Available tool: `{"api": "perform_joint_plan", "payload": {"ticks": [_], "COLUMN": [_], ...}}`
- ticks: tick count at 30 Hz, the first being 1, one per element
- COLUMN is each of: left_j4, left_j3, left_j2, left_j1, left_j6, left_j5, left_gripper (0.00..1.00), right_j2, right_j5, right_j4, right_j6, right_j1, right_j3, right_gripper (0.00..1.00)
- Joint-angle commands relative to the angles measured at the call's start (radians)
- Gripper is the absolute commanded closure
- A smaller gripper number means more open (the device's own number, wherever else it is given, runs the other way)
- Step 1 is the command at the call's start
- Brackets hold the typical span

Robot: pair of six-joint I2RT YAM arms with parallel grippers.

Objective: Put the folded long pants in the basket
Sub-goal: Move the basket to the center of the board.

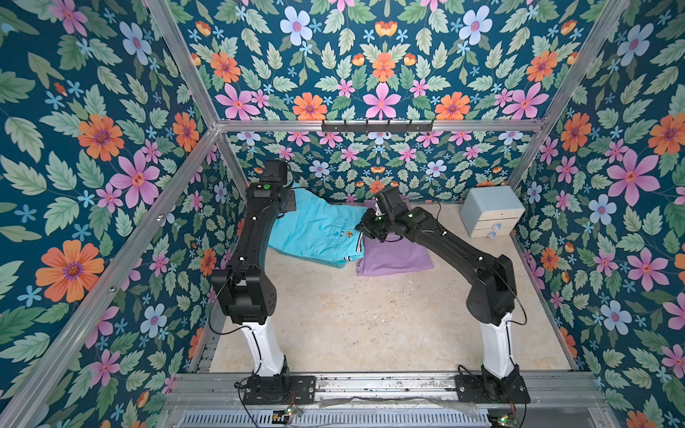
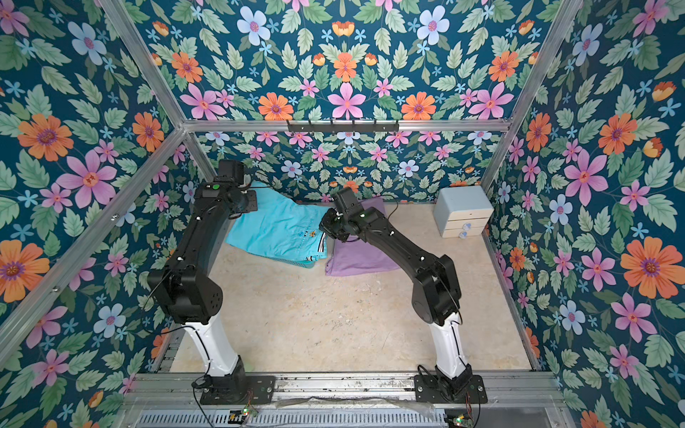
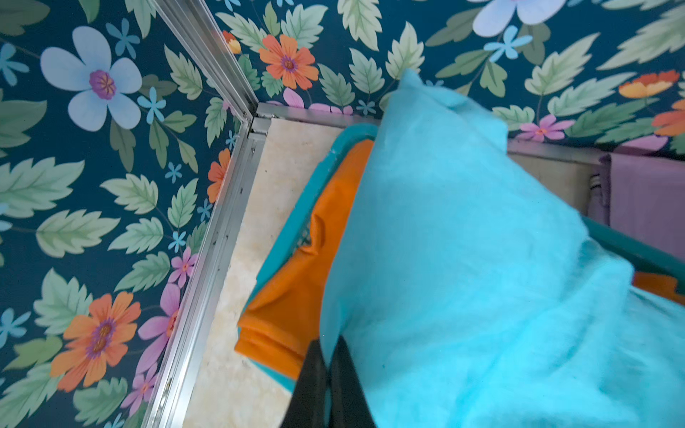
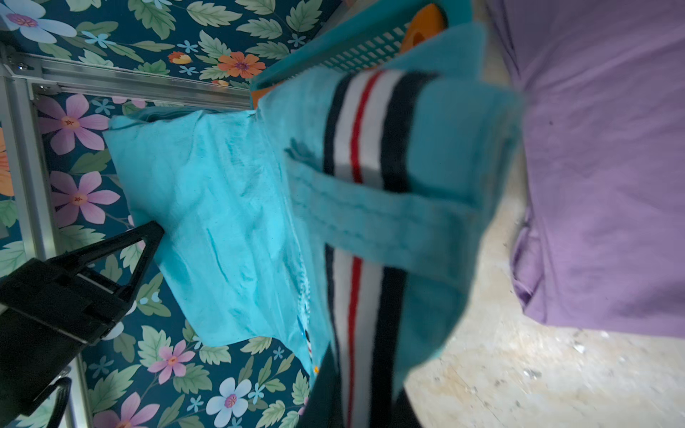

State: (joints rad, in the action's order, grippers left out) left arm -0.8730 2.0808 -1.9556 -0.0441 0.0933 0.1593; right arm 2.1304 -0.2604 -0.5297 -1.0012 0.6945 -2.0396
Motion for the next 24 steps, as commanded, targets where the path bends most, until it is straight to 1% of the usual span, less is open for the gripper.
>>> {"api": "perform_joint_plan", "payload": {"ticks": [1, 5, 9, 11, 15, 18, 21, 24], "left_j4": [0.105, 0.169, 0.222, 0.240, 0.259, 0.269, 0.293, 0.308], "left_j3": [0.058, 0.113, 0.144, 0.146, 0.145, 0.142, 0.086, 0.006], "left_j2": [-0.058, -0.139, -0.210, -0.244, -0.300, -0.328, -0.323, -0.296], "left_j1": [0.049, 0.107, 0.114, 0.115, 0.116, 0.120, 0.121, 0.120], "left_j6": [-0.065, -0.083, -0.101, -0.113, -0.128, -0.125, -0.116, -0.119], "left_j5": [-0.059, -0.166, -0.215, -0.238, -0.216, -0.222, -0.213, -0.175], "left_gripper": [1.00, 1.00, 1.00, 1.00, 1.00, 1.00, 1.00, 1.00], "right_j2": [0.068, 0.167, 0.272, 0.314, 0.328, 0.331, 0.324, 0.287], "right_j5": [-0.010, -0.022, 0.000, 0.005, 0.004, 0.016, 0.014, 0.006], "right_j4": [-0.053, -0.053, -0.122, -0.145, -0.095, -0.078, -0.058, -0.032], "right_j6": [-0.024, -0.071, -0.052, -0.056, -0.080, -0.082, -0.067, -0.040], "right_j1": [0.004, 0.009, 0.014, 0.016, 0.016, 0.018, 0.018, 0.016], "right_j3": [-0.096, -0.190, -0.322, -0.355, -0.294, -0.239, -0.169, -0.063], "right_gripper": [1.00, 1.00, 1.00, 1.00, 1.00, 1.00, 1.00, 1.00]}}
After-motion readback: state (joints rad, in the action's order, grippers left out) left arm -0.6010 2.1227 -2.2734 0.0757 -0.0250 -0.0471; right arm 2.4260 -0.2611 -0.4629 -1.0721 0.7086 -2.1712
